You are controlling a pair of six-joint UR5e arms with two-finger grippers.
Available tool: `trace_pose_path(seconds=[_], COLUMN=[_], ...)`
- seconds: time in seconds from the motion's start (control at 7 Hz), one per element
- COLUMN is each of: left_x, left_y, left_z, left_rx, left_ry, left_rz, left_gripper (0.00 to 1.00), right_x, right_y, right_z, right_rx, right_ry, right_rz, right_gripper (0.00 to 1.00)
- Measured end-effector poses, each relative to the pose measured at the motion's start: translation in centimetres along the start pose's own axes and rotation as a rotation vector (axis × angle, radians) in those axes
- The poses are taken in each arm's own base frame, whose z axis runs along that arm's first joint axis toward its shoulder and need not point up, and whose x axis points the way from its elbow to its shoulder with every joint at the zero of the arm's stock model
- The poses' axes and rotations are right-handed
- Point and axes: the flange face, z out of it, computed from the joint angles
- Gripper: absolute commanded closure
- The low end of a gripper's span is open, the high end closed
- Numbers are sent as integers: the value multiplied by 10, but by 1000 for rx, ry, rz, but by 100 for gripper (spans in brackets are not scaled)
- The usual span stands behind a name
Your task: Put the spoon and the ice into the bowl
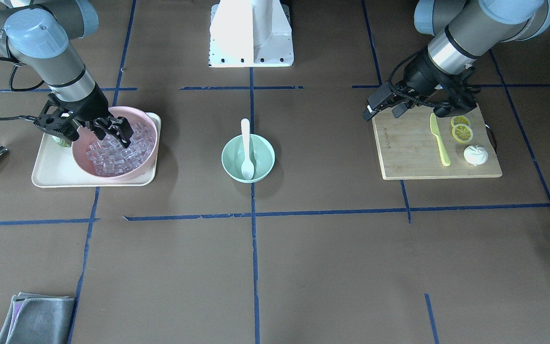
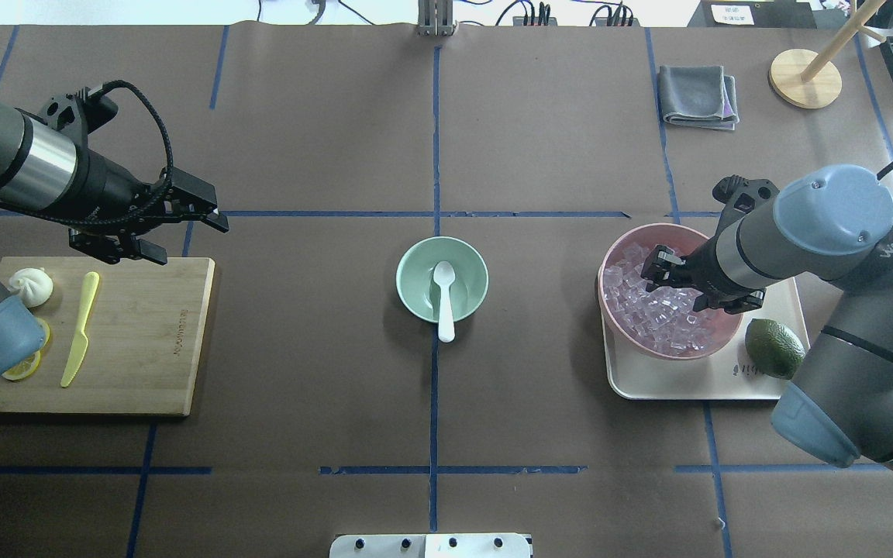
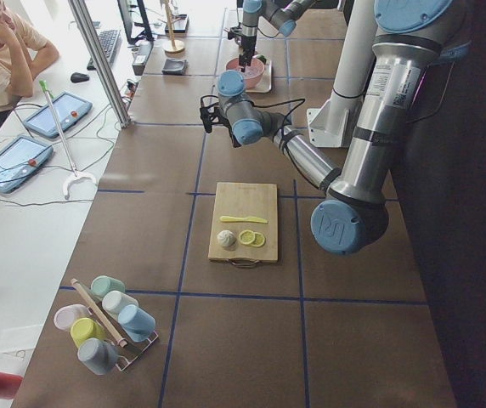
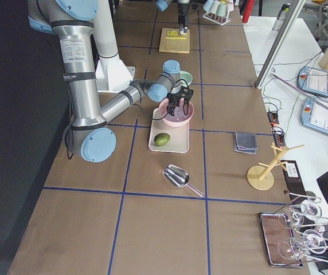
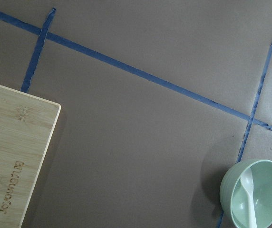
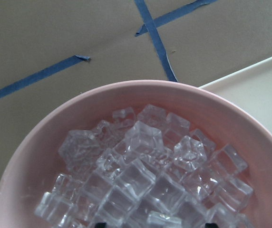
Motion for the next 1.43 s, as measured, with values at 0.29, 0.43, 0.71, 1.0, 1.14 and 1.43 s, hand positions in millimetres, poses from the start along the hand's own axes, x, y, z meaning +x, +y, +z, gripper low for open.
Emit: trace_pose_path(seconds=[0.29, 0.43, 0.71, 1.0, 1.14, 1.43], left_x=[0, -1, -5, -6, -5, -6], left_y=[0, 0, 0, 1, 2, 3], left_z=[0, 0, 0, -1, -2, -4], left_rx=[0, 0, 0, -1, 0, 1], left_ry=[0, -1, -6, -5, -2, -1], left_rz=[0, -1, -5, -4, -1, -1], left_gripper=[1, 1, 1, 1, 1, 1], right_x=[0, 0, -4, -45, -89, -173], right_y=[1, 2, 4, 19, 33, 72], right_z=[3, 3, -4, -34, -46, -42], right_rx=[-6, -7, -8, -18, -31, -47], right_ry=[4, 4, -11, -86, -138, -199], right_rz=[-1, -1, -7, -30, -14, 65], right_gripper=[98, 100, 100, 100, 100, 99])
